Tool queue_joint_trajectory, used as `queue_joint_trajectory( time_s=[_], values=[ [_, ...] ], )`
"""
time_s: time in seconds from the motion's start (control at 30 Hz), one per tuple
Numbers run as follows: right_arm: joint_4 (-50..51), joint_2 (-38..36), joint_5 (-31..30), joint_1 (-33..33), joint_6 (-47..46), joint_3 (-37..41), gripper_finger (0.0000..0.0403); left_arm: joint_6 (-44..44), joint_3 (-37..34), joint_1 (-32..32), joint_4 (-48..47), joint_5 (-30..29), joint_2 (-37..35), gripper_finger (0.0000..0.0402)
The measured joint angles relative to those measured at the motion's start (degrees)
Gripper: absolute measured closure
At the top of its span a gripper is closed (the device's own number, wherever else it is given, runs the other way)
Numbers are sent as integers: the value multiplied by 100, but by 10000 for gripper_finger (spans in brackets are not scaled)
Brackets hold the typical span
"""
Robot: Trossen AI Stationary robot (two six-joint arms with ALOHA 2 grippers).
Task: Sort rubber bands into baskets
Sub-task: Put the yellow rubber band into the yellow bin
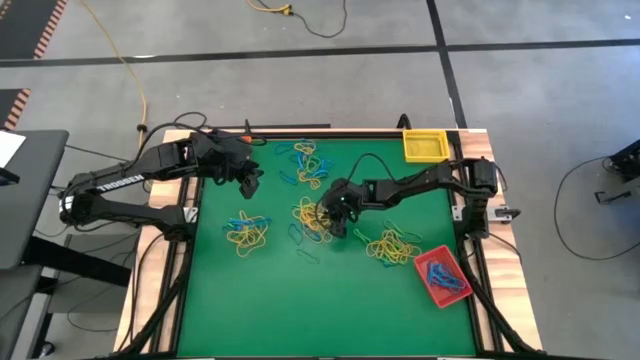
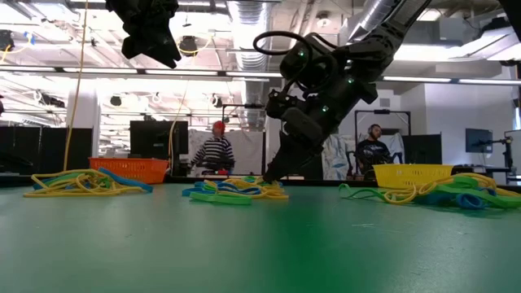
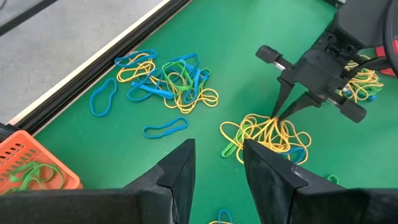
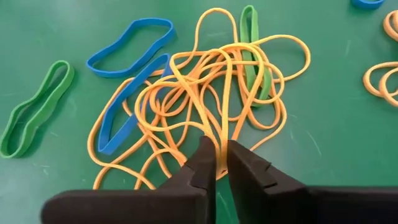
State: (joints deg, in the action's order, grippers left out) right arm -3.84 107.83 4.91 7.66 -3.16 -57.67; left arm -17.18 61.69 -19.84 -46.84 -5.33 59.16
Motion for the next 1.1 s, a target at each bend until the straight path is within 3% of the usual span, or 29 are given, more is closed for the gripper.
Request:
queue_joint_trajectory(
  time_s=[0.2,0.4,0.87,1.1],
  values=[
    [245,-111,-19,0,151,-2,364,1,0,0,-1,1,0,278],
    [470,-678,-221,46,278,-7,384,0,1,-1,-1,0,0,278],
    [565,-1030,-214,74,346,-7,358,-1,0,-1,-1,0,0,278],
    [505,-1436,-502,48,494,-2,352,0,0,-1,-1,0,0,278]
  ],
)
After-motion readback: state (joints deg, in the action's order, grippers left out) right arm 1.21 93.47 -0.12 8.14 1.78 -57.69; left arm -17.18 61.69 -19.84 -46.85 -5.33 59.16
